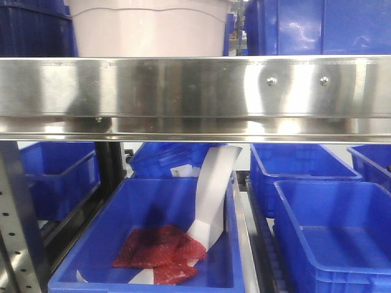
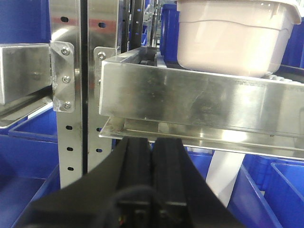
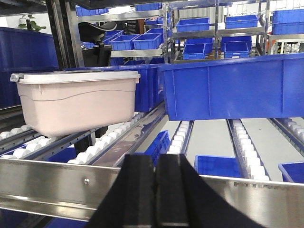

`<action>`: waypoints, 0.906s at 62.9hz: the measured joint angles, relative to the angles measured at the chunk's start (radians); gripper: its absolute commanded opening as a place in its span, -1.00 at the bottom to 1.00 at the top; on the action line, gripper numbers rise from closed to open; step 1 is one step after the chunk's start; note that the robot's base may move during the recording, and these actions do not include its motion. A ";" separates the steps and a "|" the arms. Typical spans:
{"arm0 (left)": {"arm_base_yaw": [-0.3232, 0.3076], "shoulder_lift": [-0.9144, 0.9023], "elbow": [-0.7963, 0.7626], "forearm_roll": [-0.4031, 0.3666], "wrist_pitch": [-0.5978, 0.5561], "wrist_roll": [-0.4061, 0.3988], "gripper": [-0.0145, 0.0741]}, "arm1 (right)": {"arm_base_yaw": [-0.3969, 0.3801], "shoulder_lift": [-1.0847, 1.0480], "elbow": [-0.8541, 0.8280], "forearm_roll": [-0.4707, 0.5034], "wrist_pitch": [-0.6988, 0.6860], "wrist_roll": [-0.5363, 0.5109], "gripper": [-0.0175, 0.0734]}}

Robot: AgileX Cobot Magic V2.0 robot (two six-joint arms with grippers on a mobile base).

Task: Grab white bin and place on right shelf

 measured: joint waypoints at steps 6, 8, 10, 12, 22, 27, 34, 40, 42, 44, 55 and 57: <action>0.000 0.000 0.000 0.000 0.000 0.000 -0.94 | 0.000 0.000 0.001 -0.070 -0.001 0.039 -0.46; 0.000 0.000 0.000 0.000 0.000 0.000 -0.94 | 0.000 0.000 0.006 -0.114 -0.006 0.077 -0.46; 0.000 0.000 0.000 0.000 0.000 0.000 -0.94 | 0.000 0.000 0.016 -0.167 -0.011 0.128 -0.46; 0.000 0.000 0.000 0.000 0.000 0.000 -0.94 | 0.000 0.000 0.027 -0.228 -0.020 0.178 -0.46; 0.000 0.000 0.000 0.000 0.000 0.000 -0.94 | 0.000 0.000 0.141 -0.500 -0.102 0.452 -0.46; 0.000 0.000 0.000 0.000 0.000 0.000 -0.94 | 0.000 0.000 0.218 -0.563 -0.177 0.488 -0.46; 0.000 0.000 0.000 0.000 0.000 0.000 -0.94 | 0.006 0.000 0.301 -0.575 -0.258 0.474 -0.46; 0.000 0.000 0.000 0.000 0.000 0.000 -0.94 | 0.009 0.000 0.362 -0.566 -0.319 0.463 -0.46; 0.000 0.000 0.000 0.000 0.000 0.000 -0.94 | 0.009 -0.004 0.383 -0.562 -0.334 0.461 -0.46; 0.000 0.000 0.000 0.000 0.000 0.000 -0.94 | 0.009 -0.011 0.408 -0.560 -0.346 0.461 -0.46; 0.000 -0.001 0.000 0.000 -0.002 0.000 -0.94 | 0.009 -0.042 0.443 -0.572 -0.356 0.457 -0.46; 0.000 -0.001 0.000 0.000 -0.002 0.000 -0.94 | 0.009 -0.043 0.445 -0.575 -0.356 0.457 -0.46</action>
